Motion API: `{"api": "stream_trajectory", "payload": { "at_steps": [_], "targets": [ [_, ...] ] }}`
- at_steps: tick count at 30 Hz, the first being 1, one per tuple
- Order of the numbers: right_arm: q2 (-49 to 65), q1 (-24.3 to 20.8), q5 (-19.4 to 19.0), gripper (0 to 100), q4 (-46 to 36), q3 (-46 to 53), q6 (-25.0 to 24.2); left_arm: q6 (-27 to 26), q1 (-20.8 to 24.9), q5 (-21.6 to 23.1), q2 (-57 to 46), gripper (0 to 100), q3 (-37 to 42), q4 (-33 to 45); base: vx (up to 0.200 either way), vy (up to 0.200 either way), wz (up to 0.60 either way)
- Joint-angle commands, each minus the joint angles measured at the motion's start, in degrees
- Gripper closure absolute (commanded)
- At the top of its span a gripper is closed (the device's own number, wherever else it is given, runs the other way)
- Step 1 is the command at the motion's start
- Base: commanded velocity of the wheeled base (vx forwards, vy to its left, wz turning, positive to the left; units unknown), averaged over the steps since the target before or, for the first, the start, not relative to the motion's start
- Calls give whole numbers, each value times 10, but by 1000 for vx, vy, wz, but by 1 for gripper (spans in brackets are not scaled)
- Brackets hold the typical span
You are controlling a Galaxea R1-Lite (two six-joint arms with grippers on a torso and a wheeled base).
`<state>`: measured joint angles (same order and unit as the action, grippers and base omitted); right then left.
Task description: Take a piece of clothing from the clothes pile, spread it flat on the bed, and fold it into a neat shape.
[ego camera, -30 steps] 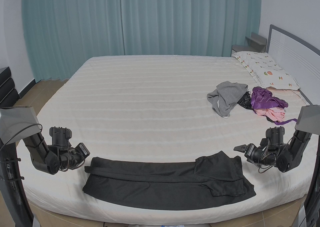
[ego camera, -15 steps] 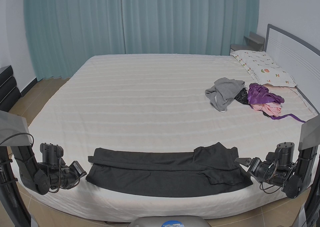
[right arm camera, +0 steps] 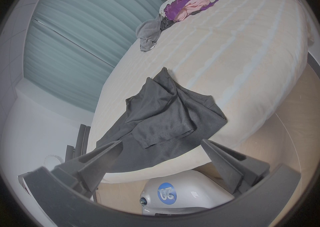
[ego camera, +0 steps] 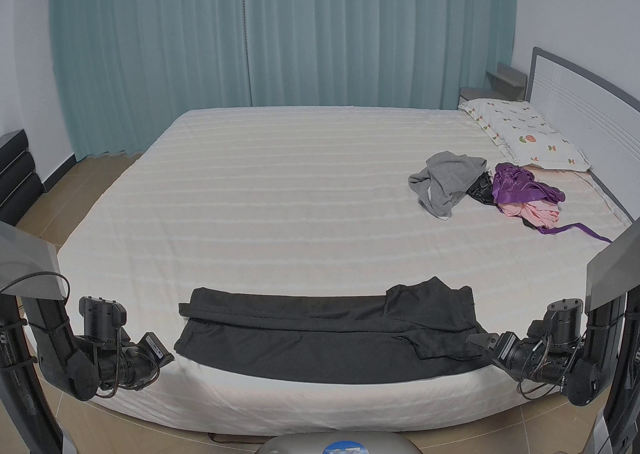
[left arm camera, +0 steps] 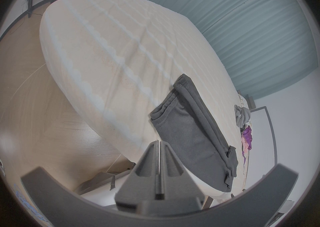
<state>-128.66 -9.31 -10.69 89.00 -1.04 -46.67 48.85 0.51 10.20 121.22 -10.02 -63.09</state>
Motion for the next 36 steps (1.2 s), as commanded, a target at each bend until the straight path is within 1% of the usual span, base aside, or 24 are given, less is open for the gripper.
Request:
{"api": "stream_trajectory", "payload": {
  "at_steps": [1,8,9,11,18,21,22,25,26,28,30,32,33,36],
  "targets": [
    [-6,-3,0,0,8,6,1,5,0,0,2,100,15,-11,0,0,0],
    [-1,0,-1,0,8,9,-3,8,5,-2,4,100,17,-20,0,0,0],
    [-3,0,-1,0,8,9,-3,8,7,-2,4,0,18,-20,0,0,0],
    [-5,-1,-1,0,8,9,-3,8,9,-2,4,0,20,-20,0,0,0],
    [-8,-4,-1,0,8,9,-3,-1,39,-6,11,0,25,-21,0,0,0],
    [-9,-4,0,0,8,9,-3,-1,48,-31,22,0,9,-25,0,0,0],
    [-4,0,0,0,8,9,-4,-2,52,-51,34,0,-14,-41,0,0,0],
    [-5,-1,0,0,8,9,-4,-2,62,-77,71,0,-34,-66,0,0,0],
    [-6,-1,0,0,8,9,-4,-2,63,-80,75,0,-35,-69,0,0,0],
    [-6,1,0,0,8,9,-4,-10,64,-103,114,0,-57,-103,0,0,0],
    [-5,3,0,0,8,9,-4,-24,64,-113,129,0,-62,-120,0,0,0],
    [-5,4,0,0,8,9,-4,-37,65,-116,132,0,-64,-121,0,0,0],
    [-5,5,0,0,8,9,-4,-56,66,-122,140,0,-67,-119,0,0,0],
    [-5,5,0,0,8,9,-4,-64,66,-135,149,0,-75,-121,0,0,0]
  ]
}}
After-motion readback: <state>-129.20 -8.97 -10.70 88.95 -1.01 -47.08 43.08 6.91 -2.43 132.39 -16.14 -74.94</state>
